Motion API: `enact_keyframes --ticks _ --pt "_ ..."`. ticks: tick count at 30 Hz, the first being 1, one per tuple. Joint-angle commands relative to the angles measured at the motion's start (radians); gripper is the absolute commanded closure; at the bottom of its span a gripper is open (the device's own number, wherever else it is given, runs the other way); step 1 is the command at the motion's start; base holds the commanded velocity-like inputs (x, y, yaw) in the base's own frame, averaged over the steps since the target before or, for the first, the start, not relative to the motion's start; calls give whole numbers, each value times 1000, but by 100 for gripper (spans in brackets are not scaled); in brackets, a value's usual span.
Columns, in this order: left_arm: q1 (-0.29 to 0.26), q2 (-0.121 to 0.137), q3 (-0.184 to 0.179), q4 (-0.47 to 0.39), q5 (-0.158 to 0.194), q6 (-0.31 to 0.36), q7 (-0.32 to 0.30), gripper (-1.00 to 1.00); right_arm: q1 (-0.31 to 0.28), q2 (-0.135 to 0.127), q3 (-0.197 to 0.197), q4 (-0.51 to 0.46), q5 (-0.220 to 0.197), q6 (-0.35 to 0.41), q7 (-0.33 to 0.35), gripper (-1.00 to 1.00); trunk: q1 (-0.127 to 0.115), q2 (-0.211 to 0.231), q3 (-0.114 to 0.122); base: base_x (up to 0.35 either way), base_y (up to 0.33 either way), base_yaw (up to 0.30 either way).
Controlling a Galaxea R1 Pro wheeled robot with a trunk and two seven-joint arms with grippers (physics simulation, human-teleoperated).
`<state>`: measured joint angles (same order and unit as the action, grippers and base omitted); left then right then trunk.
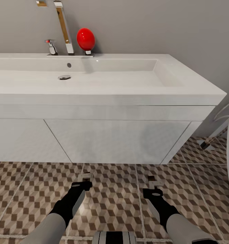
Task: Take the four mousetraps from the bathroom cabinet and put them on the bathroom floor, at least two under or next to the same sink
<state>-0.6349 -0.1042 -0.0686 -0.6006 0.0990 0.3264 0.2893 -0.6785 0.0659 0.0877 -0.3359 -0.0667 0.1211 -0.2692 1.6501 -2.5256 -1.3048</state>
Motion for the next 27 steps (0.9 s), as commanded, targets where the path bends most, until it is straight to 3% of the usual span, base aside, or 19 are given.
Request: enact_keyframes --ticks 1,11,27 --pt "-1 -1 -6 -4 10 3 12 100 0 0 8 -2 -7 6 -5 100 0 0 -1 0 0 0" --pt "-2 -2 1 -8 13 1 16 100 0 5 11 -2 -4 7 -5 100 0 0 -1 0 0 0" --pt "-2 3 1 -54 14 -1 14 100 0 5 15 -6 -1 17 -4 100 7 -4 -63 0 0 0"
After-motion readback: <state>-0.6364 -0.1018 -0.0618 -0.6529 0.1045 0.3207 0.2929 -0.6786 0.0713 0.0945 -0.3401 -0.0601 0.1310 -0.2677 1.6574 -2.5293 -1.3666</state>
